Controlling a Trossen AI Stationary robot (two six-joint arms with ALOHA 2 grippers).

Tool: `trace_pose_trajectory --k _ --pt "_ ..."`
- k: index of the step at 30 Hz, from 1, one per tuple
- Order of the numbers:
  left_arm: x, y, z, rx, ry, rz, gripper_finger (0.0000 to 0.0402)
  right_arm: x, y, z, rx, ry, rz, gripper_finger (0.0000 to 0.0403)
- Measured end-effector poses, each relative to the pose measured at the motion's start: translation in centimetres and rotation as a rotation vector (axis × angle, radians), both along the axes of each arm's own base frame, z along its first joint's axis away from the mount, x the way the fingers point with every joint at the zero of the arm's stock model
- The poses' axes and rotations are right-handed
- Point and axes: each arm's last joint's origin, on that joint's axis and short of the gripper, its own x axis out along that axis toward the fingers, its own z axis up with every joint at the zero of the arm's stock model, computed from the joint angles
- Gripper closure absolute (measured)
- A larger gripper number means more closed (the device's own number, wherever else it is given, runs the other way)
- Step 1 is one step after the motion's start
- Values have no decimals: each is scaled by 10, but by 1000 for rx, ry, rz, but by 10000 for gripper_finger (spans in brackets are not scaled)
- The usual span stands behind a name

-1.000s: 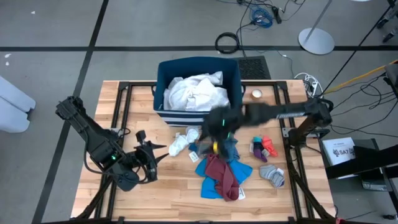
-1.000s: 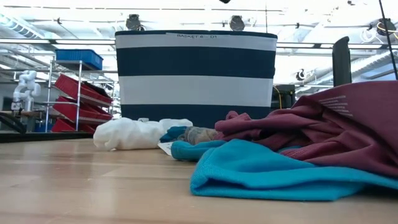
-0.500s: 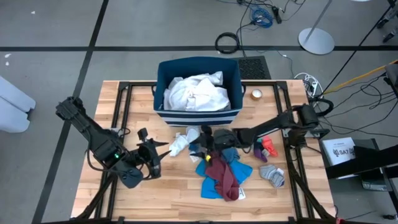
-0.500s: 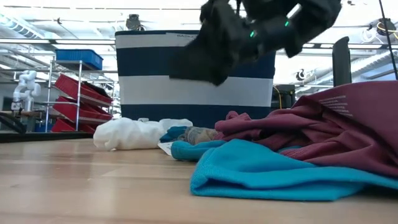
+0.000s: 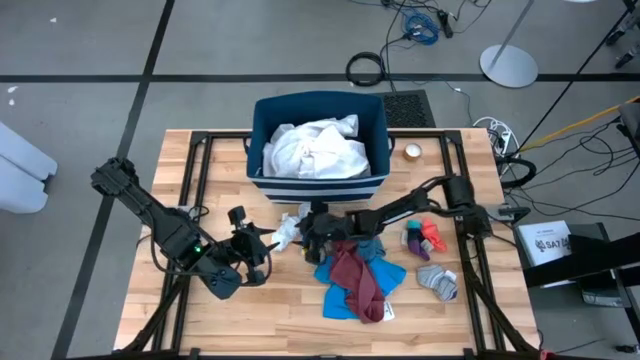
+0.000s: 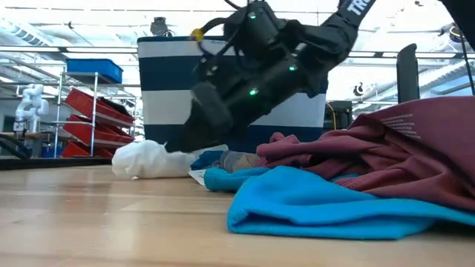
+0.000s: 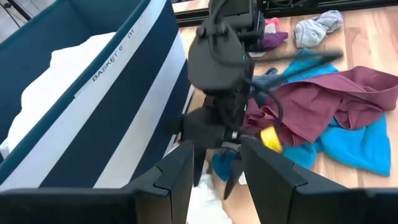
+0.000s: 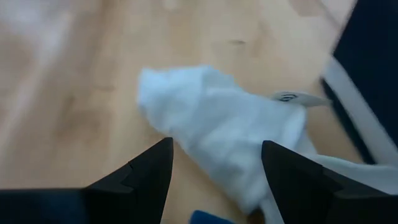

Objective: Sort clothes
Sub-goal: Put the maroon underwear into the blue bin

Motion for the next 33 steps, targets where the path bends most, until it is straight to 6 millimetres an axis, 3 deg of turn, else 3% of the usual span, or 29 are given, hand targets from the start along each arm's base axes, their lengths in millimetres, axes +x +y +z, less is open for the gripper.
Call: trace_pose_trajectory --k 4,15,19,22,27,33 --pt "0 0 0 0 0 0 256 6 7 -9 -72 88 -1 170" --pt "0 0 0 -1 0 0 256 9 20 1 -101 62 54 170" --pt "0 0 0 0 2 -1 256 4 41 27 -201 6 157 170" --pt "0 0 0 4 7 -1 256 -2 54 53 -307 -54 96 170" --pt "0 0 0 1 6 -1 256 -13 46 66 -396 14 -98 170" --pt "0 0 0 -9 5 -2 256 -29 27 47 -278 253 -197 170"
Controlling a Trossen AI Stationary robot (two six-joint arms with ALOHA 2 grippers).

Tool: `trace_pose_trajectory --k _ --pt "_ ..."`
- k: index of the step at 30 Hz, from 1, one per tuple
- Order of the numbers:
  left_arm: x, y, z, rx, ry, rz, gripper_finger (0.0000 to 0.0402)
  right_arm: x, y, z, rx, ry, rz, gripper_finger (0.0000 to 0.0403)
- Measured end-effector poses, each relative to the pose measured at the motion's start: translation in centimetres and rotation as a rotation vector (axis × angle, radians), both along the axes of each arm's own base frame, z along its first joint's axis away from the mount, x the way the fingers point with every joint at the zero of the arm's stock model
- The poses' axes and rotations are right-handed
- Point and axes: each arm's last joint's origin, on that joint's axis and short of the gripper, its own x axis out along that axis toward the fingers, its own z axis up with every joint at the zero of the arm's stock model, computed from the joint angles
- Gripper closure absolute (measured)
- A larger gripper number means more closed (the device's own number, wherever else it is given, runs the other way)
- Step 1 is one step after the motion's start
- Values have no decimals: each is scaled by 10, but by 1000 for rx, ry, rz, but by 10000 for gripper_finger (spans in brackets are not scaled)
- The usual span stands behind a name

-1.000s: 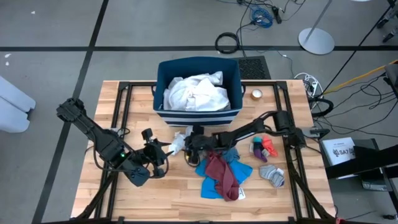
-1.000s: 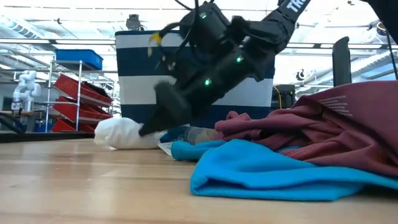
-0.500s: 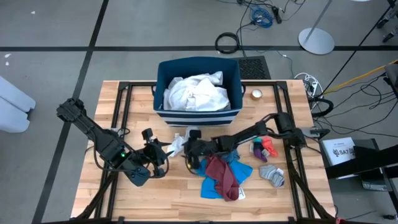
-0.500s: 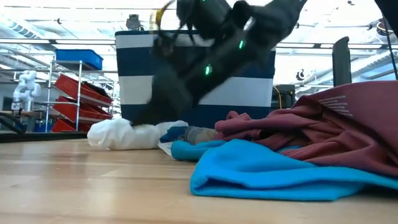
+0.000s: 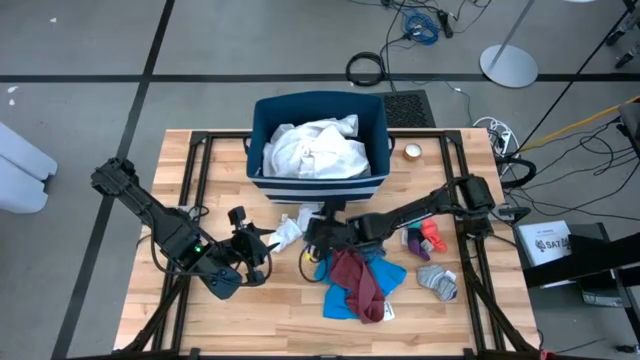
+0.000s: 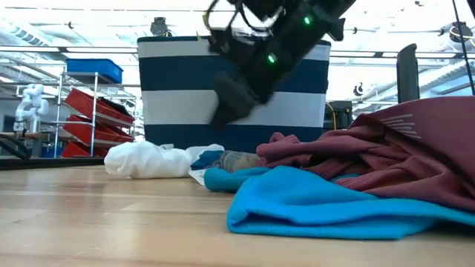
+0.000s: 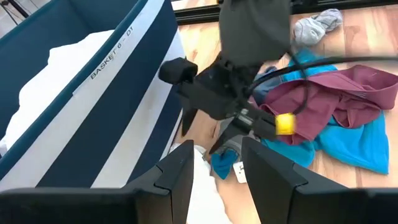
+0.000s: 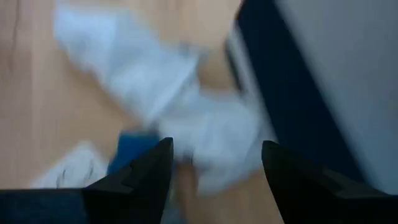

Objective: Sort clothes
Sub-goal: Put the maroon underwear into the blue bin

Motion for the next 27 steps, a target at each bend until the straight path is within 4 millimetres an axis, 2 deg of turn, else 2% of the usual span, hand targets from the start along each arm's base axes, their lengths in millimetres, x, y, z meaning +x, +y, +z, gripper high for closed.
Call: trace_pose_trajectory --k 3,8,17,22,27 --pt "0 0 0 -6 5 -6 256 -13 1 -1 112 98 -30 170" --pt "0 0 0 -5 8 -8 256 -34 11 13 285 198 -44 170" --pt "0 0 0 -8 6 -8 256 -55 41 49 352 155 72 170" --pt "0 0 0 -11 3 -8 256 -64 53 48 554 268 138 170" --pt "0 0 0 -12 4 -10 256 -75 62 46 673 356 62 170"
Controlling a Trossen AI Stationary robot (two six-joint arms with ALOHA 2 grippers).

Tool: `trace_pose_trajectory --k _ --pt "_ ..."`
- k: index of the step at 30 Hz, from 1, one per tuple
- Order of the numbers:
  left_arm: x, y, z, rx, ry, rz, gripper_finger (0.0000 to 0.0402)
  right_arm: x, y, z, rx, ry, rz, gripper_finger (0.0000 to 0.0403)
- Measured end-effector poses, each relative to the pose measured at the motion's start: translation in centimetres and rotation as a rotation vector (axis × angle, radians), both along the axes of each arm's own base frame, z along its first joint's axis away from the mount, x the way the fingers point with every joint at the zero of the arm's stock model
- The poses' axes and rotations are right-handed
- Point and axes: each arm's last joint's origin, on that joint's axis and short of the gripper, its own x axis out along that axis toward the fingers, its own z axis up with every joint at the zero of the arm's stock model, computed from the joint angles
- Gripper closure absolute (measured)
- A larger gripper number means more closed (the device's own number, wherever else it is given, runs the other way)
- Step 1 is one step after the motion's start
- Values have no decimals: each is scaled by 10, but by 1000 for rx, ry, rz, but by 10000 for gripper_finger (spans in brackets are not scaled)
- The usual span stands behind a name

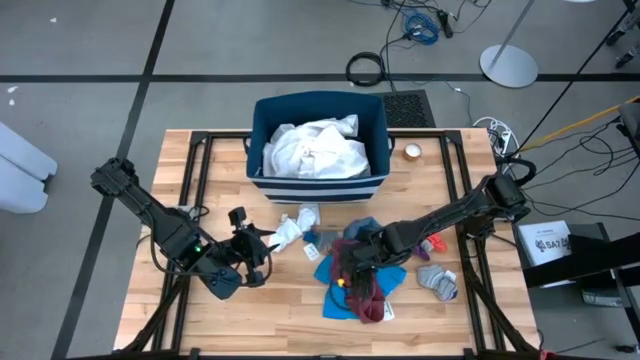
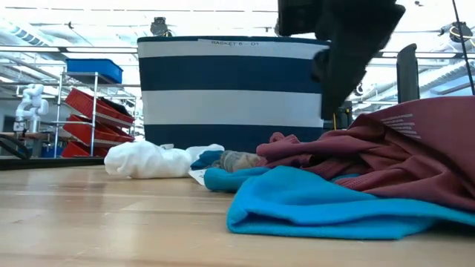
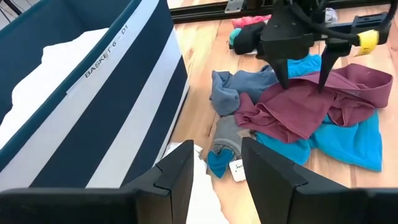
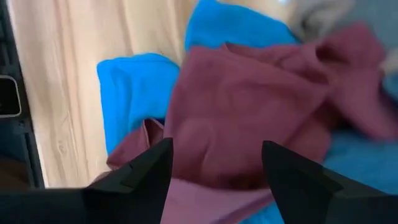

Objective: Sort clothes
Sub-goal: Put the maroon underwear into the blue bin

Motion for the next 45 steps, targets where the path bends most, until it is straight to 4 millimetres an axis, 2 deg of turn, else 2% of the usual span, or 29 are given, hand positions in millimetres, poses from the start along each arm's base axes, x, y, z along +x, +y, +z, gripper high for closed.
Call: trace_pose_trajectory --k 11,25,36,40,45 --pt "7 7 1 44 23 -29 256 -4 4 0 8 30 -184 170" --pt "17 16 2 12 44 -60 256 -14 -1 -9 -56 106 -253 182" --pt "17 16 2 12 45 -60 256 -17 -1 -13 -36 148 -248 252" --pt "17 16 2 13 45 -60 256 -18 2 -13 -3 165 -214 295" --pt "17 16 2 13 46 -60 256 -19 11 -14 21 161 -113 374"
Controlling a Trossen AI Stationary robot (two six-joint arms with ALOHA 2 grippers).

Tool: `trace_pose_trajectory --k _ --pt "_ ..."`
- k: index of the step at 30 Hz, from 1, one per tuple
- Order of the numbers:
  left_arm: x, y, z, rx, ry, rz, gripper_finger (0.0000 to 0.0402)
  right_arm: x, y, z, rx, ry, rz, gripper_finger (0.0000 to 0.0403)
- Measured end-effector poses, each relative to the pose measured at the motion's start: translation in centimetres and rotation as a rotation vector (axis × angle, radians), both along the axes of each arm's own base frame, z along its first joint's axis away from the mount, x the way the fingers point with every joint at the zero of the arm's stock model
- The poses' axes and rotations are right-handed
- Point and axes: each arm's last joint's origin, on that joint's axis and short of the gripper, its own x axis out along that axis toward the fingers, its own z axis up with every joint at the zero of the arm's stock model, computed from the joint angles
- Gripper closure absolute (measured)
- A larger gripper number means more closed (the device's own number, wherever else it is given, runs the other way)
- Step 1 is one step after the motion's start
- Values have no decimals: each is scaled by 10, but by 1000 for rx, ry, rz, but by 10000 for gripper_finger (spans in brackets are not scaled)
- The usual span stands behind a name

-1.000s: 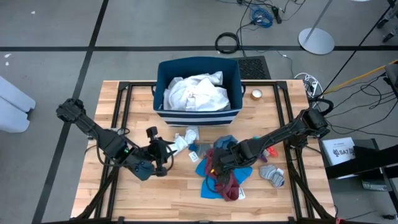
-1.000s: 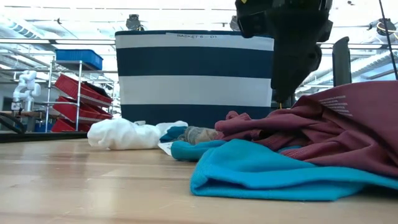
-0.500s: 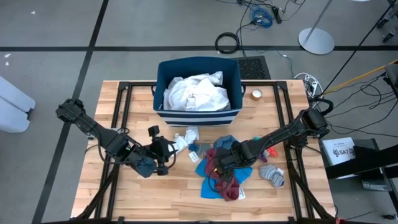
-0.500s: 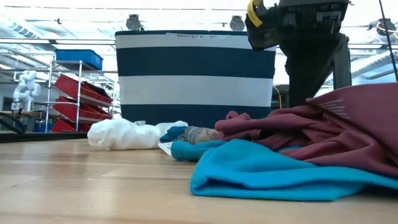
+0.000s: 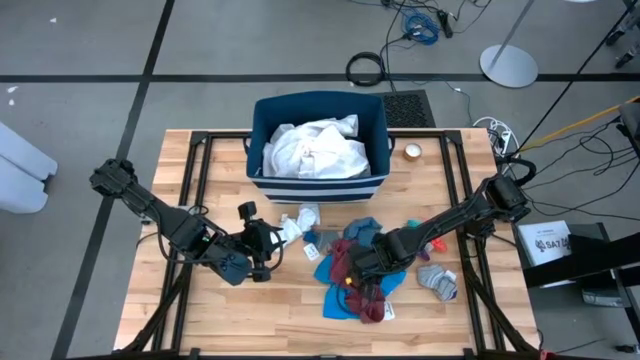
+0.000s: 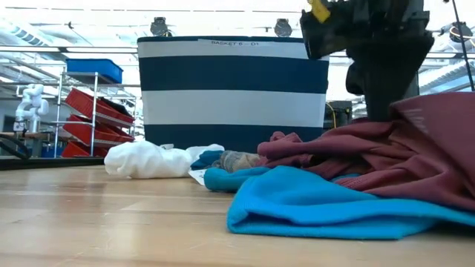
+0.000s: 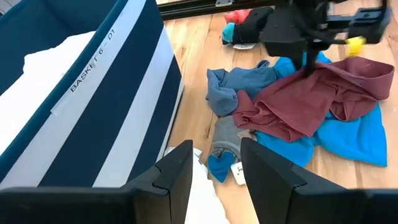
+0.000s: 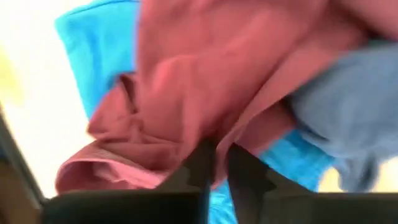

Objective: Sort clothes
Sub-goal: Put the maroon underwear into the blue bin

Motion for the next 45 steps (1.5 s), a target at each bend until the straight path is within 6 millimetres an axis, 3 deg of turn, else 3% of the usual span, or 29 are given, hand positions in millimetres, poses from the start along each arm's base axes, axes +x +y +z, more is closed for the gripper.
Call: trace_pose_trajectory --k 2,8,20,25,32,38,45 --pt "0 0 0 0 0 0 256 2 5 1 7 -42 61 395" --pt "0 0 0 -5 3 -6 256 14 23 22 25 -238 250 401" --pt "3 -3 2 -43 -10 -58 256 36 68 78 -78 -863 708 402" --pt "7 -10 6 -98 -19 -198 256 44 62 85 -264 -958 635 402" --pt "8 -12 7 -108 -19 -232 256 49 49 78 -246 -879 524 400" --pt "8 -12 7 -111 -18 -230 256 53 51 69 -246 -858 531 353" --pt "7 -12 7 -112 -16 -229 256 52 55 74 -236 -869 535 241"
